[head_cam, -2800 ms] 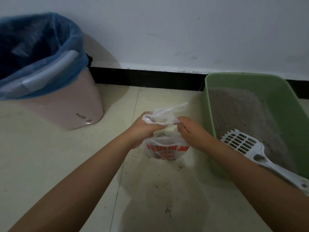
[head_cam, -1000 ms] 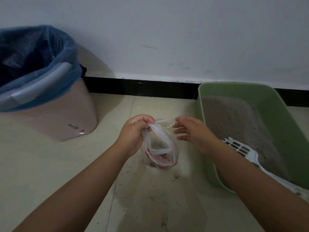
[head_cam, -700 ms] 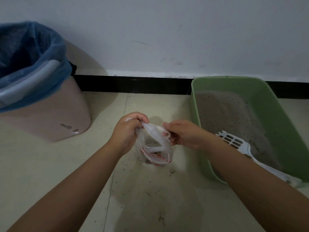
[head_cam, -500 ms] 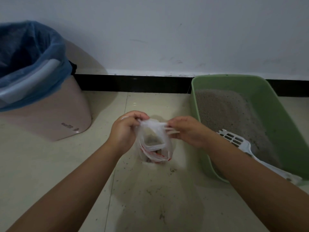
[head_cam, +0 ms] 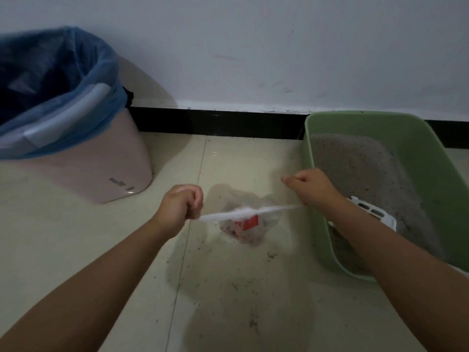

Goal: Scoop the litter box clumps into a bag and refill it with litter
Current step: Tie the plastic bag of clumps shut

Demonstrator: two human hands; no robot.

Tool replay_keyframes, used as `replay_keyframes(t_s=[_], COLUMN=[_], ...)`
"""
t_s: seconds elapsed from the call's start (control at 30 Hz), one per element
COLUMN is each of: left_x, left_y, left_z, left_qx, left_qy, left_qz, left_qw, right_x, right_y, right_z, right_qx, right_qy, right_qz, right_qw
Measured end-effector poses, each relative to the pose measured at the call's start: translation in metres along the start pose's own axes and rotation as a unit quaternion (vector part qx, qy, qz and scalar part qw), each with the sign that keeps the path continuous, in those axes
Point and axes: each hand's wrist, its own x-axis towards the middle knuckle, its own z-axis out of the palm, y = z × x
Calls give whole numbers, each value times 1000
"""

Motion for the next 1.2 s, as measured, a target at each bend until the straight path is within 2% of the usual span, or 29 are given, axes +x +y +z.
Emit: replay_keyframes(t_s=[0.07, 0.1, 0.3, 0.4, 0.47, 0.53, 0.57, 0.6, 0.63, 0.7, 0.77, 0.8, 0.83, 0.9, 1.03, 1.13, 1.2], left_x=[-4, -4, 0, -1, -4, -7, -9, -10, -10, -8, -6, -4, -2, 3, 15, 15, 9], left_y=[-17, -24, -33, -29, -29, -35, -37, -39, -40, -38, -35, -34, -33, -30, -21, -9, -4], left_z=[-14, -19, -27, -17, -4, 11, 16, 19, 20, 21, 25, 28, 31, 39, 53, 62, 66], left_qx=[202, 263, 489, 614, 702, 754, 765, 764, 748, 663, 503, 411, 332, 217, 84, 59, 75], left_qy=[-11, -32, -124, -158, -176, -185, -183, -168, -145, -89, -31, 5, 42, 98, 168, 183, 155], left_qz=[29, 53, 103, 104, 83, 74, 63, 51, 32, -11, -82, -112, -130, -146, -176, -114, -37], left_qw=[979, 963, 857, 766, 685, 626, 615, 621, 646, 743, 860, 905, 933, 960, 966, 975, 984], right_x=[-2, -3, -4, -8, -10, -10, -10, -11, -10, -8, -8, -9, -9, -9, -9, -11, -11], right_y=[5, 4, -7, -5, -2, 1, -1, -3, -5, -6, -7, -8, -9, -11, -15, -16, -18], right_z=[3, 5, 16, 18, 19, 19, 19, 18, 17, 15, 15, 15, 15, 13, 4, -4, -12], right_qx=[-114, -148, -309, -345, -371, -447, -479, -495, -500, -504, -498, -497, -493, -480, -437, -388, -330], right_qy=[-18, -30, -53, -94, -151, -200, -210, -215, -218, -226, -231, -236, -241, -250, -260, -270, -267], right_qz=[-6, -10, -31, -17, 1, -14, -28, -39, -51, -71, -84, -87, -89, -93, -97, -74, -46], right_qw=[993, 988, 949, 934, 916, 872, 852, 841, 837, 830, 831, 831, 831, 836, 855, 878, 904])
